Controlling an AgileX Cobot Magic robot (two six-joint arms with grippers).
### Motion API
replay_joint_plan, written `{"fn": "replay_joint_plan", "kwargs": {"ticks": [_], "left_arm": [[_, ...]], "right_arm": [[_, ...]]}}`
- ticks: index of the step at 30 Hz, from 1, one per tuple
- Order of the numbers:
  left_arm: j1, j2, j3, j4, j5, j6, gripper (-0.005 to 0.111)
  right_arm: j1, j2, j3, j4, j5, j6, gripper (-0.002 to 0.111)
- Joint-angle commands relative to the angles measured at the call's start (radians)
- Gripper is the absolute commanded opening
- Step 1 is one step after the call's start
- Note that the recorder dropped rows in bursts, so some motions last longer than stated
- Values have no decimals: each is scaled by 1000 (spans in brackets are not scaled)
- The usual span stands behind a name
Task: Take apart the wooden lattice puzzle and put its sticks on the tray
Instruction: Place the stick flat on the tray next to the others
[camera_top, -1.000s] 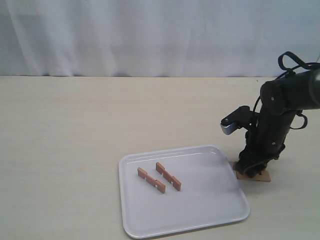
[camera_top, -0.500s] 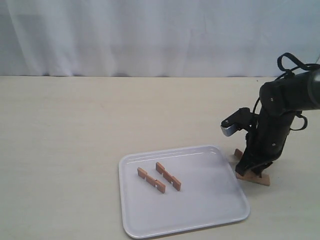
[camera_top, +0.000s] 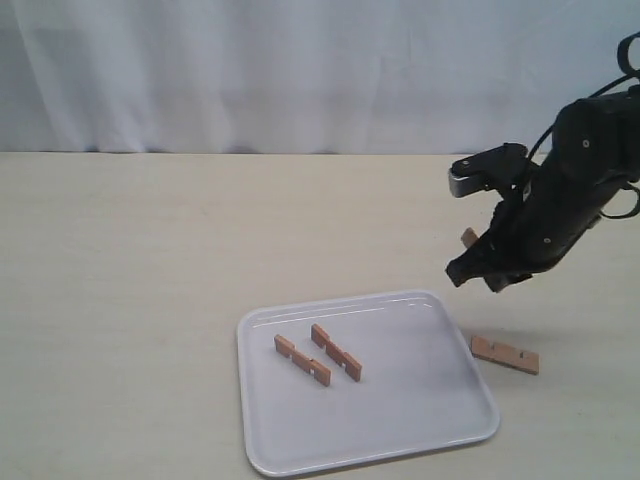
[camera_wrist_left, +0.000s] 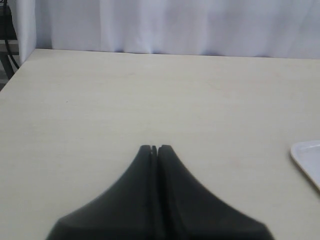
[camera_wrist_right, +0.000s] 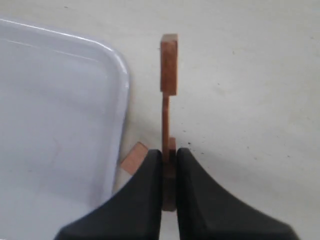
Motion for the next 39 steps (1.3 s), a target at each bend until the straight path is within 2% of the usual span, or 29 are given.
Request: {"fn": "replay_joint_plan", "kwargs": {"ticks": [1, 8, 14, 29, 39], "left_arm": [[1, -1, 2, -7, -5, 1, 0], [1, -1, 2, -3, -5, 1, 0], [1, -1, 2, -3, -5, 1, 0], [1, -1, 2, -3, -5, 1, 0], [1, -1, 2, -3, -3, 1, 0]], "right_arm": [[102, -25, 14, 15, -24, 0, 5], [232, -23, 14, 15, -30, 0, 5], [284, 13, 14, 19, -32, 0, 5], [284, 104, 14, 31, -11, 2, 5], [284, 145, 14, 212, -10, -139, 5]]}}
